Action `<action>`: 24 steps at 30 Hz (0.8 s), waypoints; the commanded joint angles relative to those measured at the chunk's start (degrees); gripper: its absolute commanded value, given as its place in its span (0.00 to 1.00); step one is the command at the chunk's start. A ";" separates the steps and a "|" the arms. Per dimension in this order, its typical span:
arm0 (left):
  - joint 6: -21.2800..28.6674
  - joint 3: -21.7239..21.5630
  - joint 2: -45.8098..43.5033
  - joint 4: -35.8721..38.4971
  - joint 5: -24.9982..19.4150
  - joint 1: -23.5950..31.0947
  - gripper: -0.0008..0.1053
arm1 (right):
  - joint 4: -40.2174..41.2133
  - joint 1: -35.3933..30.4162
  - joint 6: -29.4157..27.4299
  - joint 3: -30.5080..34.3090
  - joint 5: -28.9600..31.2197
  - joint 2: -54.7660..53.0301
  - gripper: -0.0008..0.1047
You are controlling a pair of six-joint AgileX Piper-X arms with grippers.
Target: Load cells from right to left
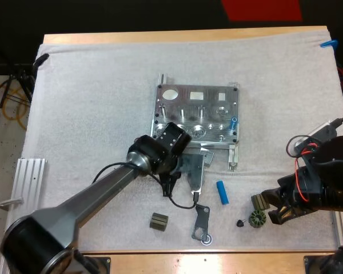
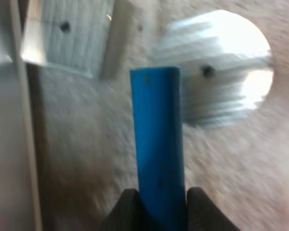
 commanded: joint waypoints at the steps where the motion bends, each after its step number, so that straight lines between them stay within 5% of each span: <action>1: -2.20 0.04 -2.01 2.97 -0.18 0.08 0.01 | 2.10 0.02 -0.33 0.02 -0.07 -0.34 0.43; 16: -8.68 0.04 -20.45 17.76 2.17 0.08 0.01 | 1.47 0.02 -0.33 0.02 -0.07 -0.34 0.43; 24: -14.31 0.04 -33.79 18.72 10.88 0.08 0.01 | -1.55 0.02 0.17 0.02 -1.54 -0.34 0.43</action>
